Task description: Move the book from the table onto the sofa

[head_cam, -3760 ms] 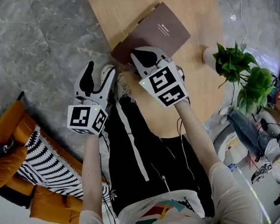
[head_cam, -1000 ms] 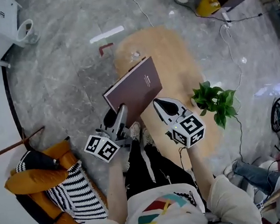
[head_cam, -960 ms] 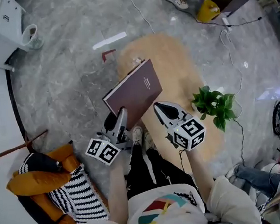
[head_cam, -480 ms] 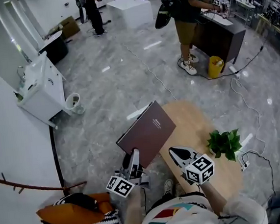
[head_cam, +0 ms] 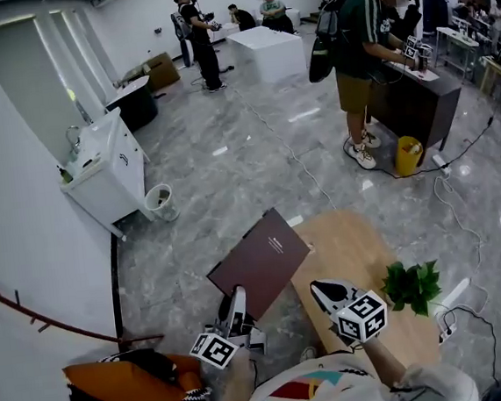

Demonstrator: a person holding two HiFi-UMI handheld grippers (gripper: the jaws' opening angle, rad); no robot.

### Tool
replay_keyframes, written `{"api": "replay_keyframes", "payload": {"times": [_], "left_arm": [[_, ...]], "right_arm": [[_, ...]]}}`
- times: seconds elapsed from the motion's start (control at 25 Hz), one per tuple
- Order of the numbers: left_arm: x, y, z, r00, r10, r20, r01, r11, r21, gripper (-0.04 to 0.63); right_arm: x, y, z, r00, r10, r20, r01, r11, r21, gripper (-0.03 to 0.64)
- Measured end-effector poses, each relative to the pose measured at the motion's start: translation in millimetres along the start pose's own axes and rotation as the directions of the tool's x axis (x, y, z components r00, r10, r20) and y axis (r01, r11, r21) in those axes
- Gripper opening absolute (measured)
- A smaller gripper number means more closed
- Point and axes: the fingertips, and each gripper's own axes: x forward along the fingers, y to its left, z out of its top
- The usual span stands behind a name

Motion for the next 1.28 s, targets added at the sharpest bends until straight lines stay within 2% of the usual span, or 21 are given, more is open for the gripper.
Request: {"api": "replay_keyframes", "payload": {"times": [0.16,0.28,0.4,0.52,0.6,0.72,0.92,1.08,1.28], "left_arm": [[-17,0,23,0.996,0.040,0.078,-0.043,0.998,0.040,0.153],[-44,-2,45,0.982,0.092,0.165,-0.102,0.993,0.058,0.153],[-78,-4,72,0.957,0.138,0.254,-0.167,0.981,0.096,0.153],[-125,-7,111,0.916,0.181,0.359,-0.250,0.955,0.157,0.153],[-164,-9,138,0.875,0.205,0.440,-0.307,0.935,0.176,0.153],[-231,-12,175,0.808,0.236,0.540,-0.385,0.905,0.180,0.153],[-335,-27,219,0.691,0.286,0.664,-0.537,0.817,0.207,0.153],[-409,-48,235,0.573,0.296,0.764,-0.628,0.757,0.178,0.153],[-497,-64,240,0.413,0.331,0.848,-0.731,0.676,0.092,0.153]], "right_arm": [[18,3,4,0.998,0.063,-0.019,-0.063,0.998,-0.020,0.014],[38,14,3,0.988,0.142,-0.058,-0.144,0.989,-0.024,0.014],[66,34,-1,0.967,0.231,-0.104,-0.236,0.971,-0.038,0.014],[101,75,0,0.933,0.336,-0.130,-0.345,0.937,-0.058,0.014],[124,114,2,0.899,0.411,-0.149,-0.425,0.902,-0.079,0.014],[155,185,2,0.828,0.527,-0.190,-0.551,0.827,-0.109,0.014],[190,305,-6,0.698,0.676,-0.236,-0.712,0.689,-0.133,0.014],[198,388,-26,0.591,0.760,-0.270,-0.804,0.584,-0.116,0.014],[193,485,-59,0.422,0.843,-0.333,-0.905,0.415,-0.096,0.014]]}}
